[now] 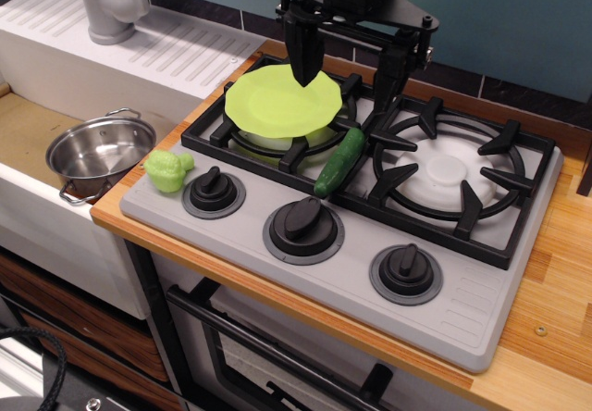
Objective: Put pickle on plate and cauliflower in pot or pan in sink
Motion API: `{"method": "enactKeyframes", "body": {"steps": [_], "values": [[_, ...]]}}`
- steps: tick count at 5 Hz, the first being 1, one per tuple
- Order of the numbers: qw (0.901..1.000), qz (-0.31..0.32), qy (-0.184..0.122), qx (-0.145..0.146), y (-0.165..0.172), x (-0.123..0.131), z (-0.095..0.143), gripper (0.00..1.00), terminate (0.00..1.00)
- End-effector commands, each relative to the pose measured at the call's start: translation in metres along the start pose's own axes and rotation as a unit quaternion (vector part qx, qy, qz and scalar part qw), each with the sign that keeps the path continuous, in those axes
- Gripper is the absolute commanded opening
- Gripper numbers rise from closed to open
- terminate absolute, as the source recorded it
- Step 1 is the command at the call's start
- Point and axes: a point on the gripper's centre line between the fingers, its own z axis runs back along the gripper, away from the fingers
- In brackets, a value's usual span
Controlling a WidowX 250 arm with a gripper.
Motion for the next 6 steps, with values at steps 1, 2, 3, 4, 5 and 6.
{"method": "enactKeyframes", "body": {"steps": [1, 2, 3, 4, 5, 6], "values": [[1.0000, 0.000, 0.000, 0.000, 0.000, 0.000, 0.000, 1.00, 0.00], [1.0000, -0.002, -0.006, -0.007, 0.000, 0.004, -0.008, 1.00, 0.00], [0.9996, -0.005, -0.018, -0.023, -0.003, 0.009, -0.024, 1.00, 0.00], [0.9990, -0.010, -0.032, -0.030, -0.003, 0.009, -0.037, 1.00, 0.00], [0.9985, -0.015, -0.042, -0.032, 0.003, 0.008, -0.043, 1.00, 0.00], [0.9980, -0.022, -0.052, -0.029, 0.010, 0.008, -0.047, 1.00, 0.00]]}}
